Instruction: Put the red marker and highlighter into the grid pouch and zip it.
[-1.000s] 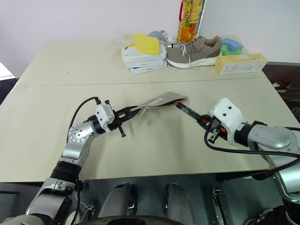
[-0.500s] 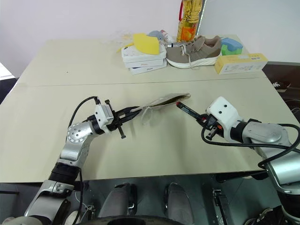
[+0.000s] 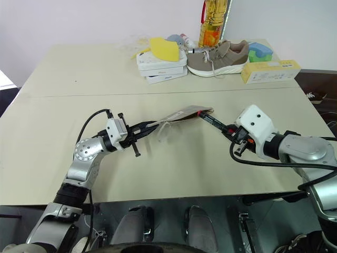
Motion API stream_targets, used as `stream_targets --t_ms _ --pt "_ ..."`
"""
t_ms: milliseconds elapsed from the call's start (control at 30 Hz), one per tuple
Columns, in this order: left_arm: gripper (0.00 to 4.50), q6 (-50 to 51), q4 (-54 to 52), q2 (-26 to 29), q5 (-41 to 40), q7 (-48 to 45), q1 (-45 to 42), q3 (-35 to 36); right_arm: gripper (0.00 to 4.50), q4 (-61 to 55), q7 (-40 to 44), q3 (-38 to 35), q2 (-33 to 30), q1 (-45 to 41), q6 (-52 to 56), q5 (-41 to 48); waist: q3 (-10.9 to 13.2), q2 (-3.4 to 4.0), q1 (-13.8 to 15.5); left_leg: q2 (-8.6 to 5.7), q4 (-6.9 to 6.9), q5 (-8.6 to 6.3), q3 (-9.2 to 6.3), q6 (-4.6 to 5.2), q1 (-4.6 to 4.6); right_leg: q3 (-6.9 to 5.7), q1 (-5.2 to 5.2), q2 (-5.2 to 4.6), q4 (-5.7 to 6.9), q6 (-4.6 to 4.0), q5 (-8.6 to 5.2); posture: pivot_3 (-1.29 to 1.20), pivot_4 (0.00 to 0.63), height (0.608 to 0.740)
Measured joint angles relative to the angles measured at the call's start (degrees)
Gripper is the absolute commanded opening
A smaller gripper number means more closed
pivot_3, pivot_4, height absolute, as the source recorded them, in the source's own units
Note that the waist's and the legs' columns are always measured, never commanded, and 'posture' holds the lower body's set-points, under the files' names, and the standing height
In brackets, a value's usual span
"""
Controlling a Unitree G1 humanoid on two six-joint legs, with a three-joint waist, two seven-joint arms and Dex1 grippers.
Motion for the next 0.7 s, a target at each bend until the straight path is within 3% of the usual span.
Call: stream_targets --t_ms 700 --pt "0.0 0.8 -1.5 1.2 -0.2 -4.9 0.6 -2.4 0.33 1.0 -0.1 8.0 -3.4 -4.5 -1.5 -3.2 0.0 0.0 0.0 0.0 -0.02 0.0 0.0 0.0 0.0 0.0 -0.02 0.0 -0.02 -0.01 -0.01 0.0 0.15 0.74"
